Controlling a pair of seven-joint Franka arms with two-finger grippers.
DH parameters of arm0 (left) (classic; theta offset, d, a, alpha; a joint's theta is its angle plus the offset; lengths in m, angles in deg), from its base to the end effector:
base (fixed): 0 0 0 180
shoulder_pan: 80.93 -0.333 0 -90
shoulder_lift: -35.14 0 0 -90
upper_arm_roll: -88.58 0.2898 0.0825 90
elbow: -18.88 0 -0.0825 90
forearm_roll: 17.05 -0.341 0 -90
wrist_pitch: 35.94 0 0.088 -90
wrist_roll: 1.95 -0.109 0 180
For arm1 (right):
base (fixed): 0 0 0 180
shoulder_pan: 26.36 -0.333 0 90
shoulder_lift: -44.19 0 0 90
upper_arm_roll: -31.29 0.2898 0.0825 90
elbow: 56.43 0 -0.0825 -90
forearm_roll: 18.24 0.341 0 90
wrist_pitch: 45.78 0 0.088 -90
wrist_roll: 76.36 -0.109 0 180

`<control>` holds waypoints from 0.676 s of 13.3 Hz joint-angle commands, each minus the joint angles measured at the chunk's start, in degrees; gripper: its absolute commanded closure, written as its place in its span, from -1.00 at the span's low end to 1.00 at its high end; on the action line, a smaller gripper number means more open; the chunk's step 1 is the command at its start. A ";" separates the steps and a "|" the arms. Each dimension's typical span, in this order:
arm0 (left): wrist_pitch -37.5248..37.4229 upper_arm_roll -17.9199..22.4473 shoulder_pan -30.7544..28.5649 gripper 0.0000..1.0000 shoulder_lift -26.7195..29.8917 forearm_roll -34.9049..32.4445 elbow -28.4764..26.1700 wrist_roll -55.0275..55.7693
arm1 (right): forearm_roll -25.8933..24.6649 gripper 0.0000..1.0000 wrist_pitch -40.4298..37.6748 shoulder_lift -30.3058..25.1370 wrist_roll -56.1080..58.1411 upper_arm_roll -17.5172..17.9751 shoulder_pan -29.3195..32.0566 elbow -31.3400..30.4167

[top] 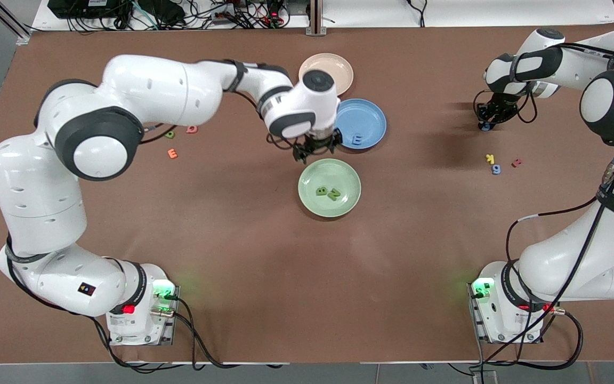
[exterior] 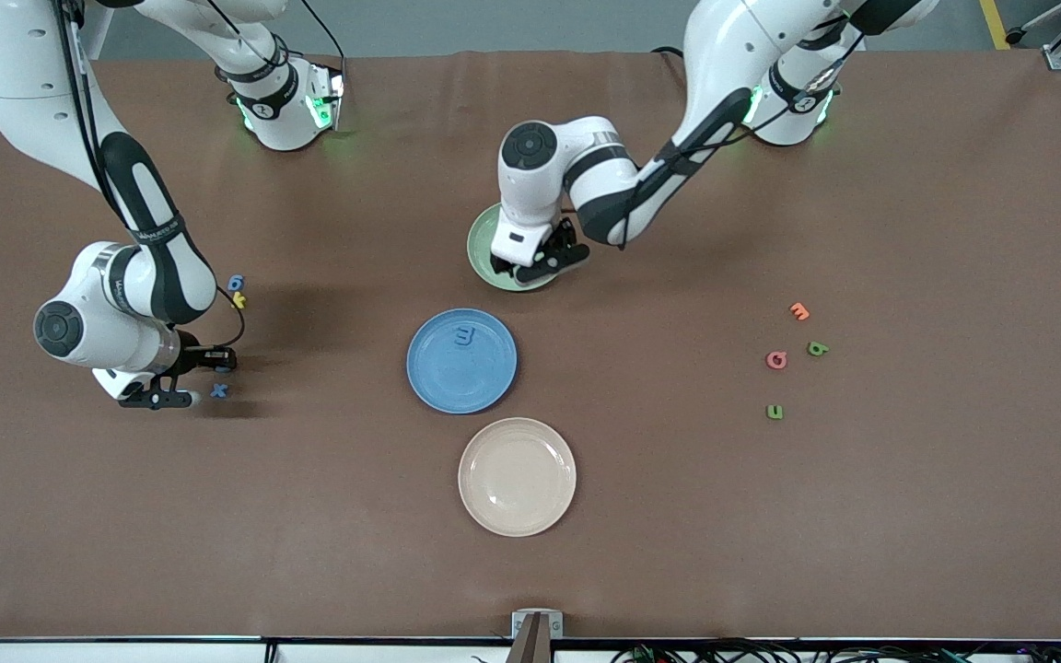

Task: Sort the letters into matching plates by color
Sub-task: 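Grasp the blue G with the right gripper while the left gripper withdraws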

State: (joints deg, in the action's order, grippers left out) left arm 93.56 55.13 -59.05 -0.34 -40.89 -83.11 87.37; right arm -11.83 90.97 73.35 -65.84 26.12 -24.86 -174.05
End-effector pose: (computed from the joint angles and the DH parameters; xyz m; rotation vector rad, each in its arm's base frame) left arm 0.3797 -0.4761 0.2575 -3.0710 -0.6315 0.0203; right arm 0.5335 -0.0616 0.1842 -3.0810 0.0206 0.2558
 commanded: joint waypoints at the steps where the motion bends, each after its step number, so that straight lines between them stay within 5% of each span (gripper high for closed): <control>1: -3.11 -0.29 -5.33 -0.99 2.08 -1.21 1.19 -4.83 | -0.25 0.51 1.50 1.34 -0.24 -0.11 0.16 -0.15; 9: -4.87 -0.29 -25.10 -1.00 5.34 -1.30 0.83 -27.23 | -0.60 0.53 -6.04 -2.61 -0.15 -0.02 0.07 2.83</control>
State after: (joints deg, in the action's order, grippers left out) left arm 89.74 55.32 -80.34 3.55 -41.05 -81.46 64.10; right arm -11.85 88.60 72.93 -65.83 26.04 -24.84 -172.51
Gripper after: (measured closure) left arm 0.000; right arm 0.643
